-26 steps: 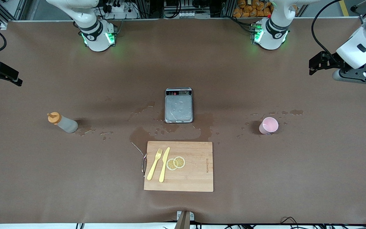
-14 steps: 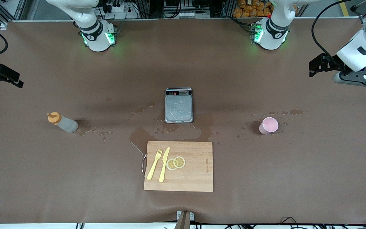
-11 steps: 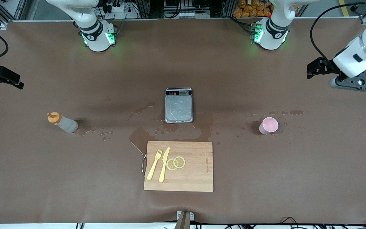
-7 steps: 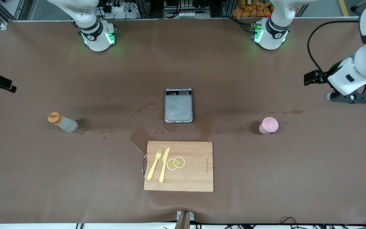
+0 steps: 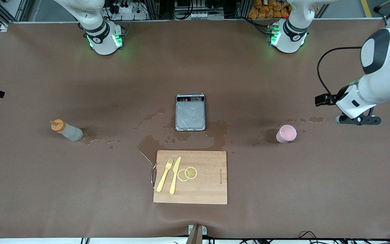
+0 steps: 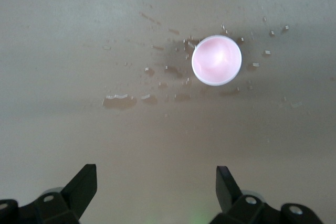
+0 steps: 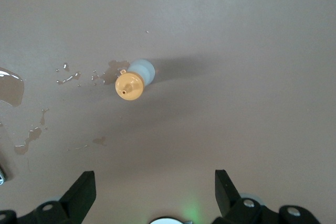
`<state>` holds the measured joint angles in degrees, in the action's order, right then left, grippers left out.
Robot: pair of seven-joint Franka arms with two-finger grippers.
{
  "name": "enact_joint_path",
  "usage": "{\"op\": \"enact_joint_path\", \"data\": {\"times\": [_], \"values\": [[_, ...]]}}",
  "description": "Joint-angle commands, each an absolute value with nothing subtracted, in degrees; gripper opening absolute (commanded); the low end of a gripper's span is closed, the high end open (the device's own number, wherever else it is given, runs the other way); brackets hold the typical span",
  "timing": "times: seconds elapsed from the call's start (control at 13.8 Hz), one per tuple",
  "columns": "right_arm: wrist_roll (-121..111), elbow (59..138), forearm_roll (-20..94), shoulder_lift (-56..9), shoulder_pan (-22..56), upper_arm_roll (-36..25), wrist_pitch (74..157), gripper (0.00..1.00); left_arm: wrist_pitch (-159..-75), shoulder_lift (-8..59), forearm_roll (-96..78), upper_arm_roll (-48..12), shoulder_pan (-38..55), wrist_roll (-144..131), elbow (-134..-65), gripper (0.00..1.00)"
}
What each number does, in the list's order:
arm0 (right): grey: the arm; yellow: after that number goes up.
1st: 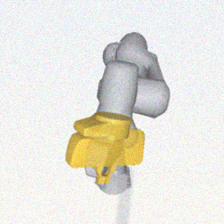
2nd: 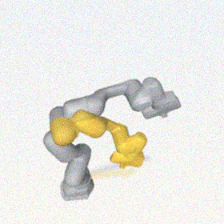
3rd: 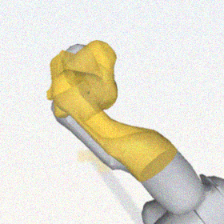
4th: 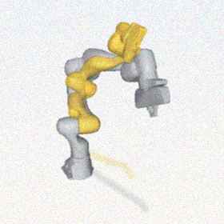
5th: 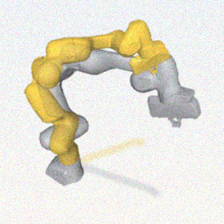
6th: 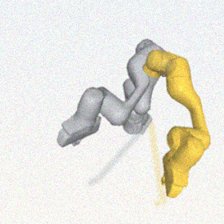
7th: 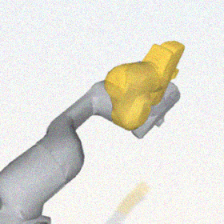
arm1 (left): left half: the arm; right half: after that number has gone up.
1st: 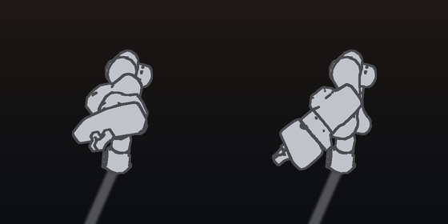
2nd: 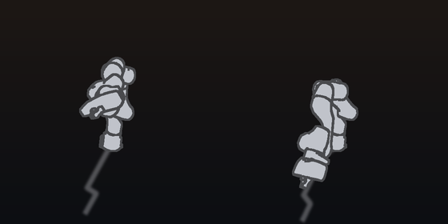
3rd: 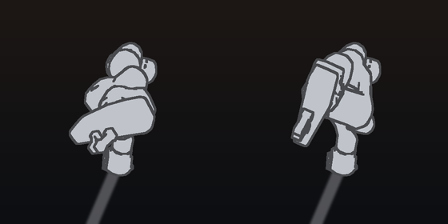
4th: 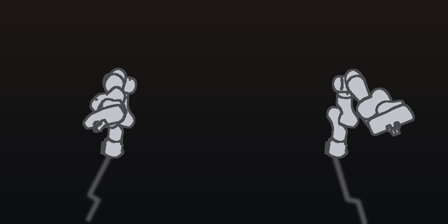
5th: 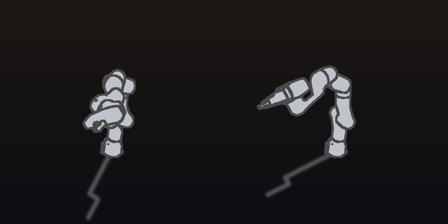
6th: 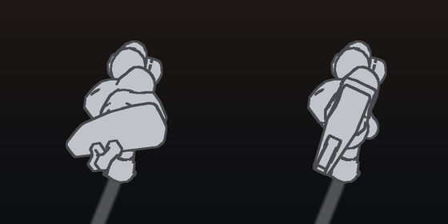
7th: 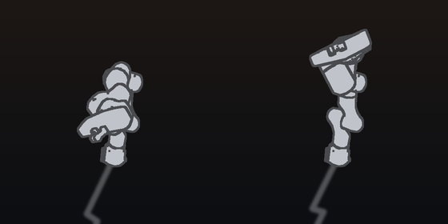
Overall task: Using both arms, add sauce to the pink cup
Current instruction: 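Move the left gripper down to the pink cup, then grasp the pink cup with the left gripper while the right gripper reaches the bottle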
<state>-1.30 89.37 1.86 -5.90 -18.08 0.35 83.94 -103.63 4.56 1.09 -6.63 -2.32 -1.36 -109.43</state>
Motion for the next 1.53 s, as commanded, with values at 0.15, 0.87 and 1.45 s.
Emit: {"op": "enact_joint_path", "data": {"times": [0.15, 0.87, 1.45], "values": [[5.0, 88.5, 8.6, -9.4, -24.0, 1.1, 79.6, 1.0, -115.4, 4.8, 1.5, -7.0, -3.0, -2.9, -117.2, 1.0], [10.4, 88.2, 20.8, -19.1, -35.6, 1.1, 76.7, 1.0, -132.2, 19.7, -5.4, -7.0, -3.4, -6.2, -117.4, 1.0], [18.2, 88.2, 32.7, -32.3, -44.3, 1.1, 73.1, 1.0, -135.3, 22.1, -5.4, -7.0, -1.3, -11.8, -117.4, 1.0]]}}
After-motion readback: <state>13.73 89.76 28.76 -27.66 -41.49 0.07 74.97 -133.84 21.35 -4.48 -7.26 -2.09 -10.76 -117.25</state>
